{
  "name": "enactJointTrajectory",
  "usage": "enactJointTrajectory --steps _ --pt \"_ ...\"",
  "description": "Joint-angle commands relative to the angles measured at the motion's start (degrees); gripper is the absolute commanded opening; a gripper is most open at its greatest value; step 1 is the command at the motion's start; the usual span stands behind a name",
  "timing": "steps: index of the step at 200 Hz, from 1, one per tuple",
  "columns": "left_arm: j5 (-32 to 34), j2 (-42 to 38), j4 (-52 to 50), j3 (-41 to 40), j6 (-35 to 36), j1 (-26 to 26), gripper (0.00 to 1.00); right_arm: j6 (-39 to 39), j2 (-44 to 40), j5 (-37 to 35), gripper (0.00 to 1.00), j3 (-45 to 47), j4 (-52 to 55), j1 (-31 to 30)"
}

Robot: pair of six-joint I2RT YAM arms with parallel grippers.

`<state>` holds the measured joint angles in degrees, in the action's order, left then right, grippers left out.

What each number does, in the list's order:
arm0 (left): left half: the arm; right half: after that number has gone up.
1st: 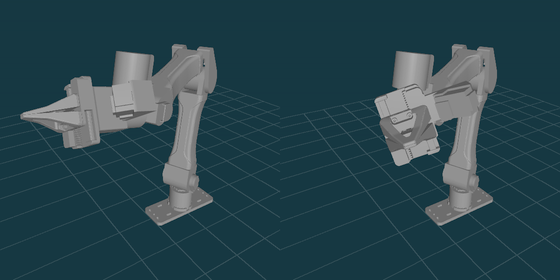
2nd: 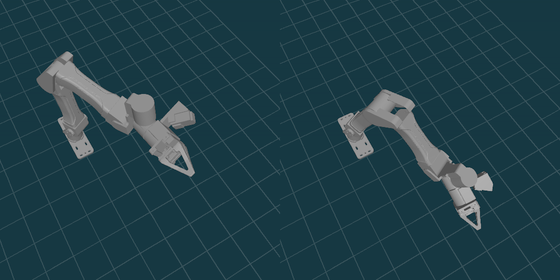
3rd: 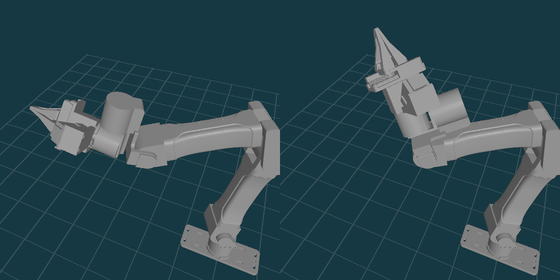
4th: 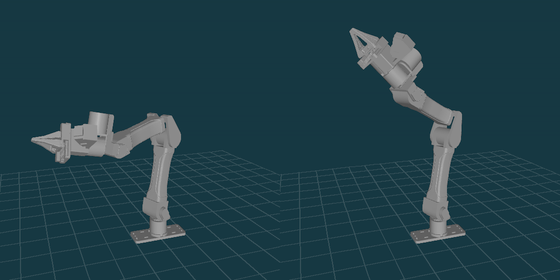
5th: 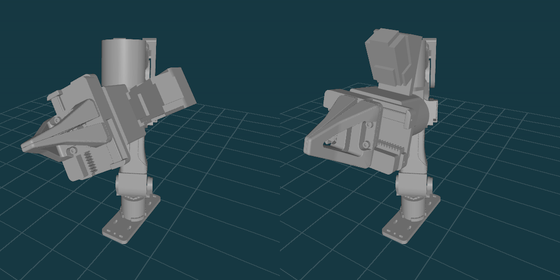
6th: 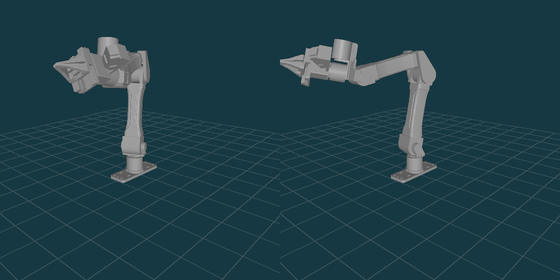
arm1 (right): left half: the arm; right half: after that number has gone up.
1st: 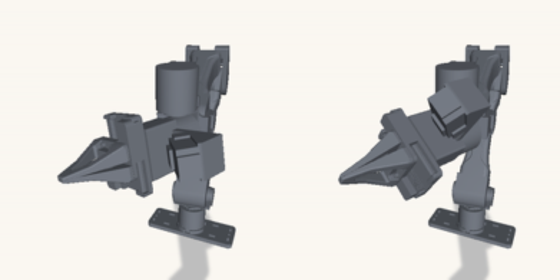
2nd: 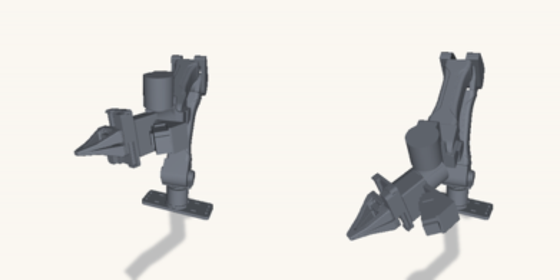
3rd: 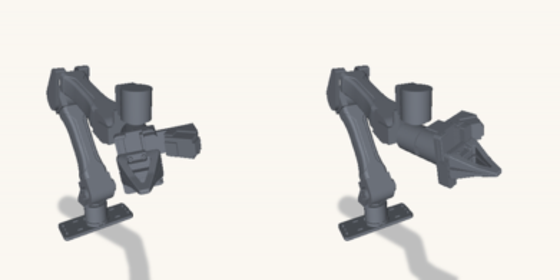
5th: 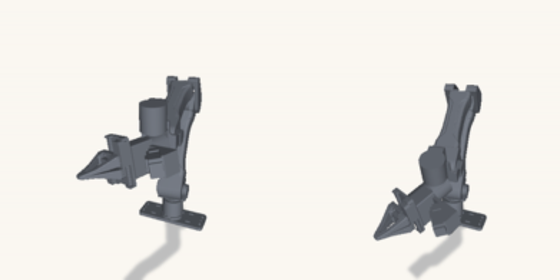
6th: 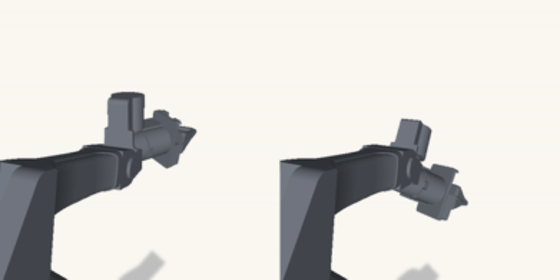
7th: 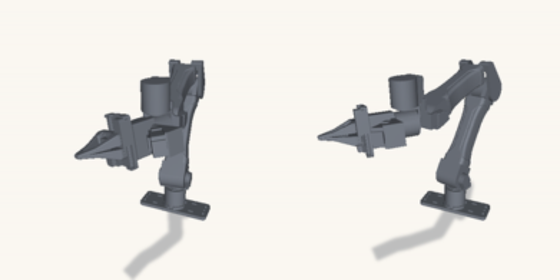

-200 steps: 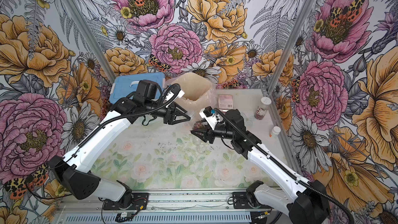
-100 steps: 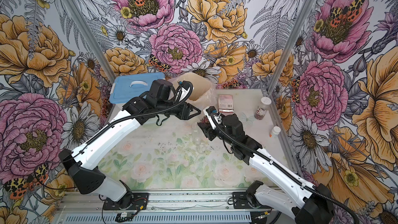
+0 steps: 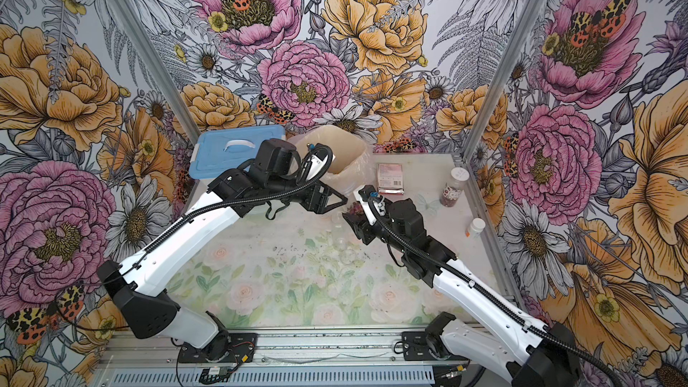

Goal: Empty the moldy dried flower tea in the jars
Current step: Unscrew the lid from the jar.

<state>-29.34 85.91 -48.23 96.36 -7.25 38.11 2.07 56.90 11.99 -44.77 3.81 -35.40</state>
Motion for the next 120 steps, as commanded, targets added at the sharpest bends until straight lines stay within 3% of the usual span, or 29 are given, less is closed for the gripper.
enactJointTrajectory --steps 1,30,58,120 --pt "-9.5 -4.9 0.0 -1.3 5.3 -4.4 0.83 0.6 -1.2 8.7 0.0 -0.6 -0.8 1.1" --pt "-22.5 -7.3 0.7 -4.3 12.2 -9.0 0.87 2.1 0.2 21.1 0.0 -2.3 -0.8 2.2" --pt "-30.7 -7.8 0.7 -6.5 18.0 -9.5 0.9 4.3 3.0 29.2 0.0 -4.6 -0.8 2.4" --pt "-33.7 -5.3 0.7 -7.8 21.7 -9.5 0.94 5.2 5.4 33.2 0.0 -5.9 -0.9 2.2"
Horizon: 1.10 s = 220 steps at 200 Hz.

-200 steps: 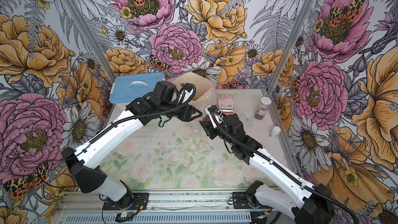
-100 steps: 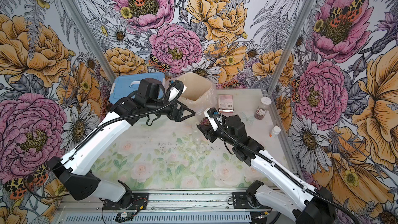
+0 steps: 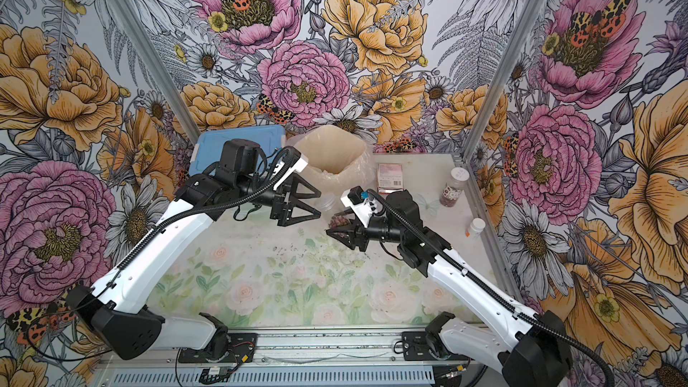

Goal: Empty the moldy dried flower tea in the jars
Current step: Unscrew the lid from the jar.

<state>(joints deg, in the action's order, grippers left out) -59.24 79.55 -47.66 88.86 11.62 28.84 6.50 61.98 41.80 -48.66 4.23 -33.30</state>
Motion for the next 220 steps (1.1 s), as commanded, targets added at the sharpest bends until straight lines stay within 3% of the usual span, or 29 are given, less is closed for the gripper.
enactJointTrajectory --steps 1,59,106,177,220 --pt "-3.9 1.1 0.1 -0.3 2.8 -0.2 0.94 0.7 0.3 3.4 0.0 -2.0 -1.3 0.1" --pt "-3.6 4.0 0.1 0.4 1.7 -0.3 0.87 0.8 0.4 3.3 0.0 -1.9 -1.3 -0.2" --pt "-3.5 4.6 0.1 0.0 1.7 -0.2 0.86 0.5 0.2 3.1 0.0 -2.0 -1.3 -0.3" --pt "-2.3 5.3 0.1 0.6 0.7 -0.3 0.56 0.5 0.5 2.8 0.0 -2.0 -1.3 -0.3" --pt "4.4 5.9 0.1 2.3 -3.9 0.0 0.38 -0.5 0.1 -2.0 0.0 -1.3 -1.2 -0.3"
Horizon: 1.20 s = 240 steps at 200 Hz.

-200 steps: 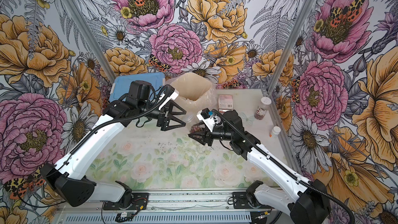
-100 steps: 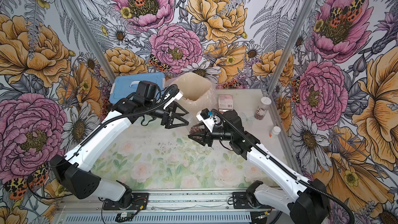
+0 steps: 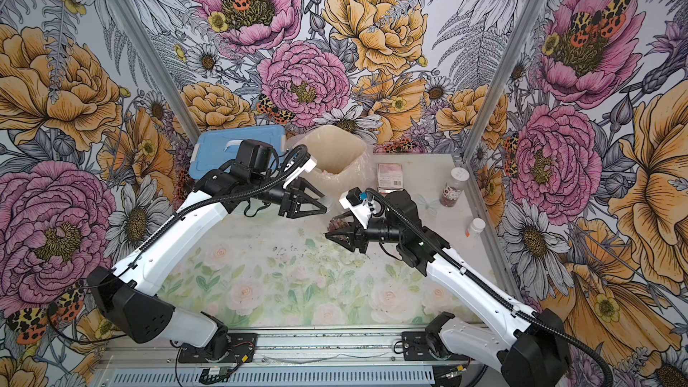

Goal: Empty the moldy dried flower tea in the jars
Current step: Unscrew the lid from the jar.

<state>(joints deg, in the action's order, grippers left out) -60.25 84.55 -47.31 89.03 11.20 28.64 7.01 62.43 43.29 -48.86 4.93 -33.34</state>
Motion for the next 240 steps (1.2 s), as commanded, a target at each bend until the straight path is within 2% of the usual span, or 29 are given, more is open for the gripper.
enactJointTrajectory --steps 1,20,52,88,103,136,159,194,240 --pt "5.8 0.9 -0.3 2.2 -3.6 0.1 0.38 -1.0 -0.4 -3.7 0.0 -1.0 -1.9 -0.3" --pt "12.2 1.0 -0.3 3.3 -7.4 1.9 0.37 -1.8 -0.9 -8.5 0.0 -0.6 -1.9 -0.3" --pt "29.3 1.9 -0.2 5.5 -15.2 8.7 0.37 -3.0 -2.2 -22.0 0.0 0.1 -1.9 -1.1" --pt "38.7 4.0 1.9 6.3 -28.2 11.4 0.36 -3.0 -3.2 -35.4 0.0 0.9 -3.1 -2.6" --pt "39.1 4.3 3.8 5.8 -30.8 11.9 0.36 -3.0 -3.9 -37.4 0.0 2.0 -4.5 -3.0" --pt "39.8 4.5 5.0 5.9 -32.5 12.1 0.37 -3.4 -5.6 -36.5 0.0 3.4 -6.3 -3.5" --pt "39.0 4.7 5.0 6.0 -32.6 12.0 0.43 -4.6 -5.2 -36.2 0.0 2.6 -4.1 -3.7" --pt "33.4 4.5 5.3 6.1 -27.3 11.6 0.6 -5.1 -5.3 -30.4 0.0 2.1 -3.4 -3.6" --pt "22.7 0.5 5.9 3.3 -17.4 7.3 0.8 -4.5 -5.8 -21.9 0.0 1.4 -1.6 -1.8"
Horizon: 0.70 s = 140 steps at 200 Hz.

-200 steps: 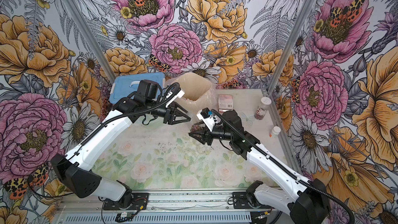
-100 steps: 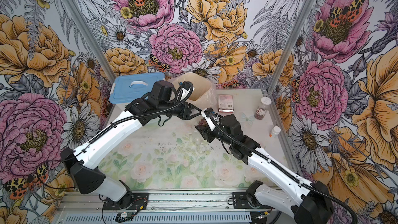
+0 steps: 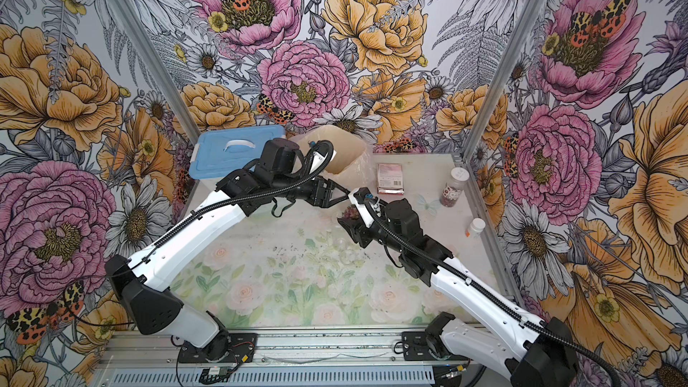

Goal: Empty the moldy dried flower tea in the jars
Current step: Unscrew the lid from the jar.

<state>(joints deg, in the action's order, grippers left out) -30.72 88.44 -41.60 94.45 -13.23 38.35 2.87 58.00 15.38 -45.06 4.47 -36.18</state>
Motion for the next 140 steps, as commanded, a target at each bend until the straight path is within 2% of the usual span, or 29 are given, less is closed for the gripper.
enactJointTrajectory --steps 1,16,51,85,105,140 --pt "-7.0 -3.6 0.2 -2.2 7.2 -2.5 0.8 -0.3 -1.4 6.1 0.0 -2.4 -1.1 1.0" --pt "-10.0 -5.3 0.5 -3.8 9.7 -4.8 0.86 -0.1 -1.1 8.8 0.0 -2.6 -0.5 1.9" --pt "-22.1 -10.1 2.5 -8.2 16.8 -10.8 0.94 0.6 -0.1 17.8 0.0 -3.6 0.4 3.6" --pt "-32.7 -12.0 2.4 -10.3 23.5 -12.2 0.99 3.5 2.9 28.0 0.0 -6.4 0.4 4.0" --pt "-36.0 -11.1 2.4 -10.2 24.4 -12.0 0.99 4.9 4.8 31.1 0.0 -7.5 0.4 3.9" --pt "-38.2 -8.3 2.5 -9.7 24.7 -12.1 0.99 4.6 5.5 31.6 0.0 -7.6 0.4 3.2"
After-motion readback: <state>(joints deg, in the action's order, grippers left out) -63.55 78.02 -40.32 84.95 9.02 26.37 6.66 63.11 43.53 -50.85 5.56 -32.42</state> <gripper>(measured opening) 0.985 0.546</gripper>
